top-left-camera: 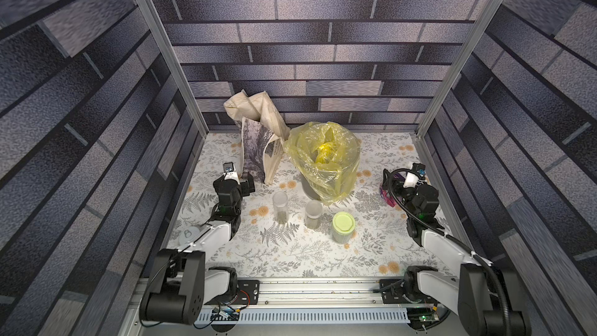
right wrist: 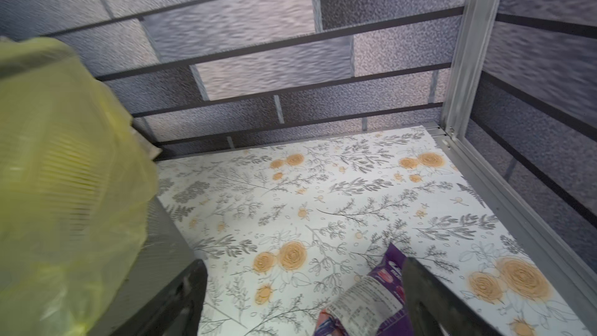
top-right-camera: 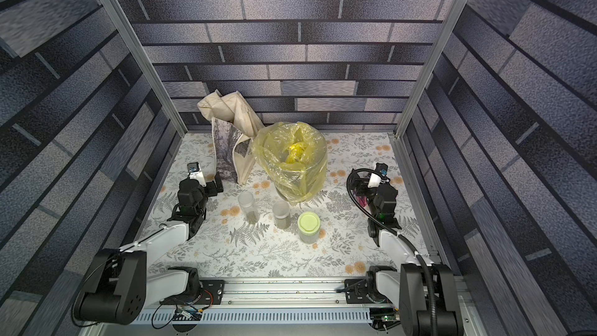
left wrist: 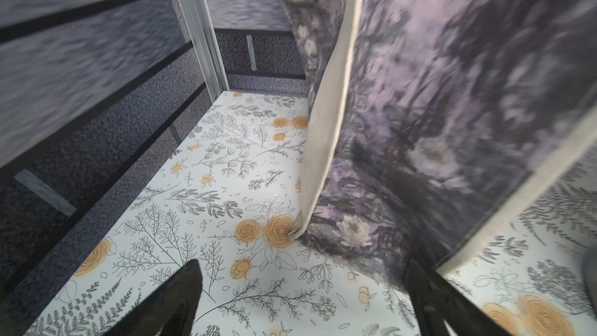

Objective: Empty moldy mung beans from jars
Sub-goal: Pick up the jar from the center of the board.

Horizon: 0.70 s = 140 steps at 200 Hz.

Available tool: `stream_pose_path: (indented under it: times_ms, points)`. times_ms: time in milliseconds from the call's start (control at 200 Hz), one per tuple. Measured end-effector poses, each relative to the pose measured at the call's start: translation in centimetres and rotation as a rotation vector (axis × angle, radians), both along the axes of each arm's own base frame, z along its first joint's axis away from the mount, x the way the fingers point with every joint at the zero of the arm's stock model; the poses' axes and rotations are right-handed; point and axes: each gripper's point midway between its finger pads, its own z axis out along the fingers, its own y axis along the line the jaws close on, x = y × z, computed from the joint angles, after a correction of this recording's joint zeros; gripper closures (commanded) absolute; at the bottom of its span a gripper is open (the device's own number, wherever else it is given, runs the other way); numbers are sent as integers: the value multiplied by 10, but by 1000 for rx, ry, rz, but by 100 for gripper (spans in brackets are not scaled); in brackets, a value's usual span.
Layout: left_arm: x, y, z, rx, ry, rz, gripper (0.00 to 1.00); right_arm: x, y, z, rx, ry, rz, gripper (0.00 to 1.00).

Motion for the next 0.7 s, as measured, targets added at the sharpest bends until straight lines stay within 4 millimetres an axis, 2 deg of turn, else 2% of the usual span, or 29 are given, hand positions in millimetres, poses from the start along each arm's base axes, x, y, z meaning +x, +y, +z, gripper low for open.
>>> stream_pose_path:
  times_ms: [145, 281, 371, 496, 701]
  points:
    - [-36, -19, 42, -1, -122, -51, 0, -30, 41, 11, 98, -2, 186, 5]
    - [-71, -30, 62, -24, -206, -100, 0, -72, 80, 28, 127, -9, 362, 6]
    - [-86, -40, 63, -29, -218, -133, 0, -102, 95, 39, 139, -18, 448, 7]
    - [-100, -58, 62, -24, -209, -199, 0, -131, 107, 49, 162, 6, 535, 10]
    - [-113, -88, 49, 42, -138, -313, 0, -170, 130, 36, 163, 141, 676, 11]
